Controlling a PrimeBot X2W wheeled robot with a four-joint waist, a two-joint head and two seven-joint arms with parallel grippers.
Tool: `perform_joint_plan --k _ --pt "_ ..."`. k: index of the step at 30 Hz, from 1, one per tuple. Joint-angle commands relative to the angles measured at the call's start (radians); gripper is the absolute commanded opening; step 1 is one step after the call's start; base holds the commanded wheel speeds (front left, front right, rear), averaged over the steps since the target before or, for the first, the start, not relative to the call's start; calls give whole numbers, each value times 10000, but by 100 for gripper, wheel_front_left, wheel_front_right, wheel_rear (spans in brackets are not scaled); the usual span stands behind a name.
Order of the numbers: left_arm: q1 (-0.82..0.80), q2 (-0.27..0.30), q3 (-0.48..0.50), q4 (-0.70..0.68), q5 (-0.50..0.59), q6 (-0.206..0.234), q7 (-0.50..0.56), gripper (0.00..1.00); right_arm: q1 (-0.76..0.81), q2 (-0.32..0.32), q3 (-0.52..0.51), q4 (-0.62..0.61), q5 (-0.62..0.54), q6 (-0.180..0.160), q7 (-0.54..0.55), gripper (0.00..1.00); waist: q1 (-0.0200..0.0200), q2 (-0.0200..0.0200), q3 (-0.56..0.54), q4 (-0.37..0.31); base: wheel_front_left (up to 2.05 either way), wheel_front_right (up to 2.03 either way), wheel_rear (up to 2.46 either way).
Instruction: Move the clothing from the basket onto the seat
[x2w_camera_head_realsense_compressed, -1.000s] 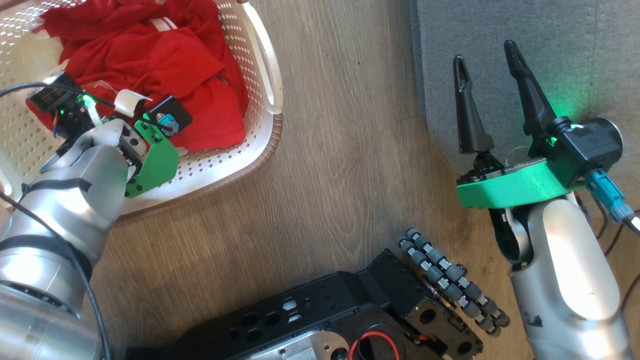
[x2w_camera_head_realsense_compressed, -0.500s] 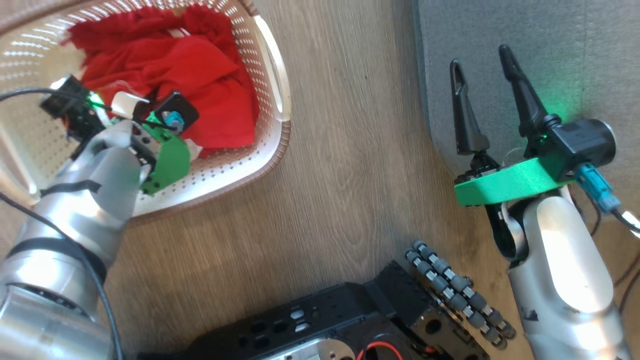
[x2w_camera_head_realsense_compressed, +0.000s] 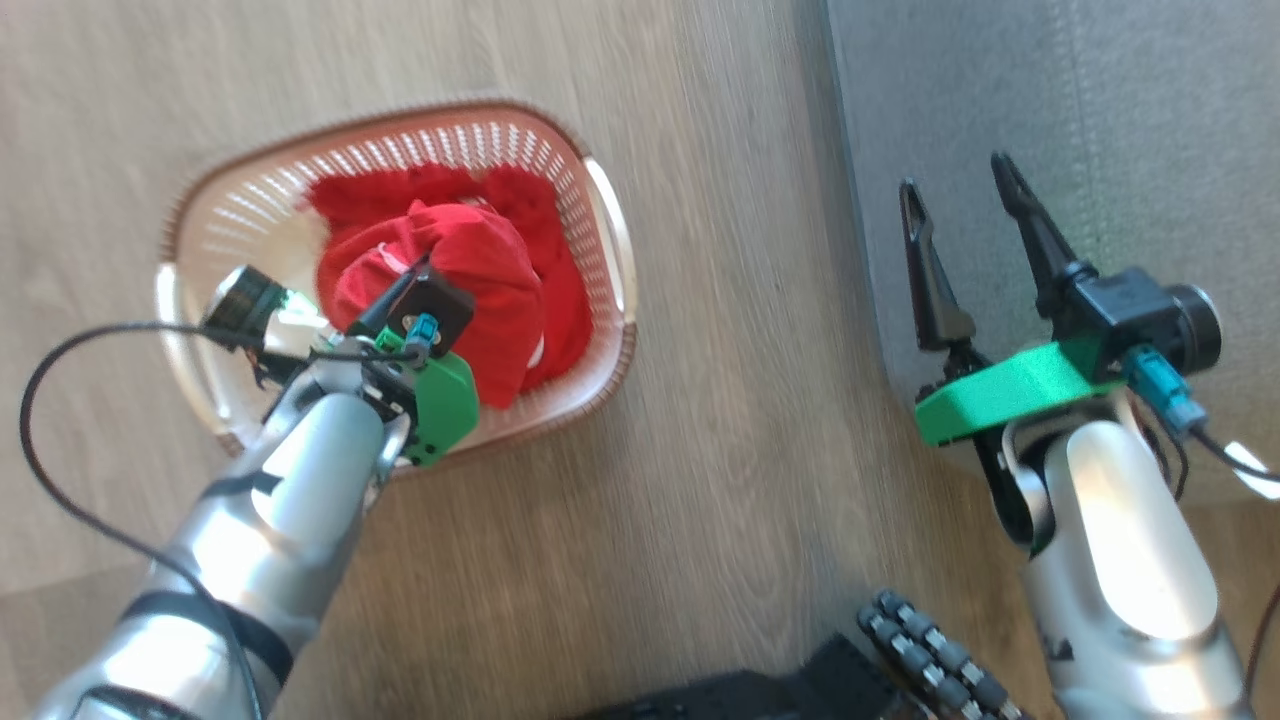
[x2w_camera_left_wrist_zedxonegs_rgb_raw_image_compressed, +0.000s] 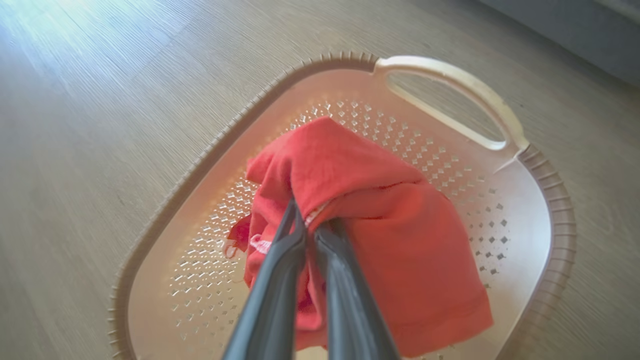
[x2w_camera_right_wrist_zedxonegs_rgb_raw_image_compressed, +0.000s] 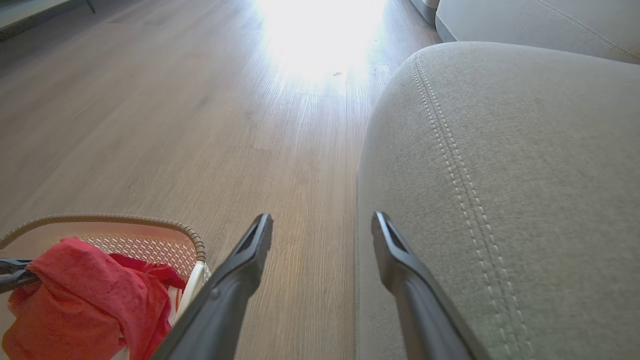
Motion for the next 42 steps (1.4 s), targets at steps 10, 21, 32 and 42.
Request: perform_joint_plan --k 10,21,32,42 --pt "1939 29 1922 -3480 -767 834 -123 0 910 -20 -13 116 -343 69 6 100 0 0 -2576 1057 0 0 0" --pt "3508 -337 3667 -7025 -447 1181 -123 0 1437 -20 109 356 -481 69 6 100 0 0 -4109 1426 0 0 0" --pt "4091 -706 4734 -9868 -64 841 -124 0 1862 -20 230 130 -425 69 6 100 0 0 -4963 1673 0 0 0" --pt "3972 -920 4969 -11692 97 688 -124 0 2408 -20 445 -102 -295 69 6 100 0 0 -5365 1783 0 0 0"
